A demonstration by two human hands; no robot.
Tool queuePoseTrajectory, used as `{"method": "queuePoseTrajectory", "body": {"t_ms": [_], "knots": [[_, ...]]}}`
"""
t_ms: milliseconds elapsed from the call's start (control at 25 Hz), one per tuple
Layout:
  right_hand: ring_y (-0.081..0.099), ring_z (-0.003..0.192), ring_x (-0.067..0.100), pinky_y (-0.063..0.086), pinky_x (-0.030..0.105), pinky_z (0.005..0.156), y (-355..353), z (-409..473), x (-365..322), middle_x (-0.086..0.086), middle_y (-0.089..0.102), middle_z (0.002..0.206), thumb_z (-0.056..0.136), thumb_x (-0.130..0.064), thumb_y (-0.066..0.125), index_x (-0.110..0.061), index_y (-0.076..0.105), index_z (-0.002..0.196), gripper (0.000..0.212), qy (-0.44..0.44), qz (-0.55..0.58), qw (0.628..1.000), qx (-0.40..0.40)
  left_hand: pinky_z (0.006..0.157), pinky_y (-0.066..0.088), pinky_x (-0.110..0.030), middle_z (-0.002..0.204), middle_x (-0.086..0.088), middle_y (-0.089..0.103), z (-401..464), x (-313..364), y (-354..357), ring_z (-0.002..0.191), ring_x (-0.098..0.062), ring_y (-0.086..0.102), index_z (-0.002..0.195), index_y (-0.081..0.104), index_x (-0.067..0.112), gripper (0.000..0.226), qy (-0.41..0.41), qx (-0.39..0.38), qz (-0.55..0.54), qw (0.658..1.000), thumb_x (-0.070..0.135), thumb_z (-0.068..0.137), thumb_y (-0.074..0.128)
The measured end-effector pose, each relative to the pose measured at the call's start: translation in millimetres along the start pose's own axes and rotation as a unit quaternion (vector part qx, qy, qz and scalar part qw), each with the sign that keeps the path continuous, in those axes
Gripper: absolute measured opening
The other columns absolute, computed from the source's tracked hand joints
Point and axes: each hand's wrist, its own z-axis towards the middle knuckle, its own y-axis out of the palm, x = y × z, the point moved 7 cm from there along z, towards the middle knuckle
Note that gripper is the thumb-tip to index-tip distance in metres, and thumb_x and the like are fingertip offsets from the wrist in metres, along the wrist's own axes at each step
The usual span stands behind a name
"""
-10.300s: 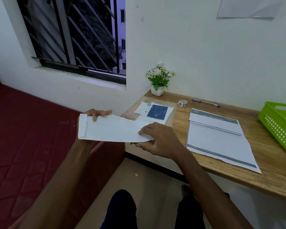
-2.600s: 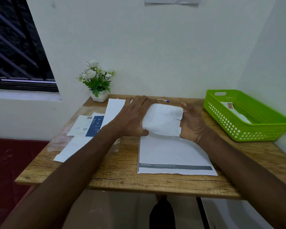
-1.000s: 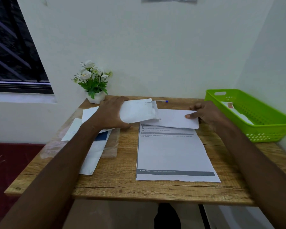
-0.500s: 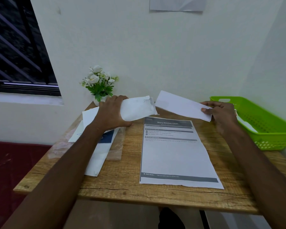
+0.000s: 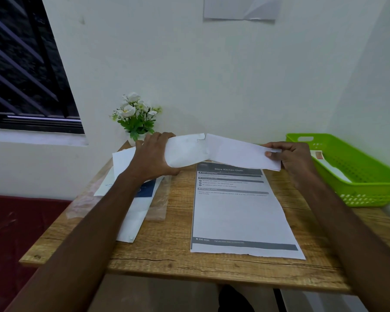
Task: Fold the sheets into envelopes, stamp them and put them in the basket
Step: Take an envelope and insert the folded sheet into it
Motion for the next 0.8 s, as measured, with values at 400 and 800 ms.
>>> {"method": "queuePoseTrajectory", "body": {"t_ms": [400, 800], "knots": [[0.073, 0.087, 0.021, 0.06, 0.032, 0.076, -1, 5, 0, 0.012, 0.078, 0.102, 0.075, 0.01, 0.077, -0.012, 0.08, 0.09, 0.027, 0.029, -0.026, 0.999, -0.025, 0.107, 0.034, -0.051, 0.138, -0.005, 0.052, -1, 5, -2, 0.128, -0.027, 0.046, 0.146, 0.044, 0.021, 0.101, 0.041, 0.007, 0.026, 0.999, 0.059, 0.063, 0.086], [0.072, 0.081, 0.027, 0.056, 0.04, 0.082, 21, 1, 17, 0.011, 0.079, 0.09, 0.074, 0.007, 0.08, -0.014, 0.082, 0.081, 0.023, 0.051, -0.041, 0.995, -0.08, 0.112, 0.027, -0.049, 0.138, -0.001, 0.05, -4, 29, 12, 0.128, -0.021, 0.043, 0.147, 0.04, 0.028, 0.1, 0.127, -0.05, 0.026, 0.99, 0.065, 0.063, 0.08]]}}
